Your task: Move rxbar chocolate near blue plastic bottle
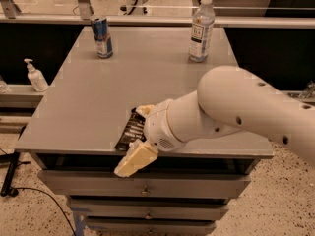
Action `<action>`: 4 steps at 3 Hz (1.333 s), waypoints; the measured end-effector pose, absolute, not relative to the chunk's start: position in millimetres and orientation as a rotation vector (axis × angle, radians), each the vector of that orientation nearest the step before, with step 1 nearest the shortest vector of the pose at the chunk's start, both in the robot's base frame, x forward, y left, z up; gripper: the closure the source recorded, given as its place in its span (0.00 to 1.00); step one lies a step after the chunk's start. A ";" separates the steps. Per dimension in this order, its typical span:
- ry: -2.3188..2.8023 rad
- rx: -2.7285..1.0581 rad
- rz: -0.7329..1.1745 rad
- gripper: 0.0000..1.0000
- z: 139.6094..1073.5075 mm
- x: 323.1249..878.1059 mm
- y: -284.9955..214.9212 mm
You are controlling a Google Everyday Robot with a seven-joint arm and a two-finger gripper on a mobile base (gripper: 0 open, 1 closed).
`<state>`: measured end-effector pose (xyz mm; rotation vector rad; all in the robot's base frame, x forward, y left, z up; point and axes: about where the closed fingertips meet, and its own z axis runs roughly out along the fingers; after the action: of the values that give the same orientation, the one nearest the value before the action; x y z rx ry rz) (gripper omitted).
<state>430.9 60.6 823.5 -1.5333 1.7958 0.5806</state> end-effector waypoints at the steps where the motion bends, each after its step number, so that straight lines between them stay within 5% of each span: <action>1: 1.825 -1.535 0.564 0.37 817.3 427.3 56.3; 4: 1.847 -1.554 0.512 1.00 851.4 405.4 51.6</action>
Offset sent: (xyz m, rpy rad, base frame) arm -0.0099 -0.0088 -0.0019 -0.0485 0.0107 -0.0291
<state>405.4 51.6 851.4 -1.5538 1.8466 0.5119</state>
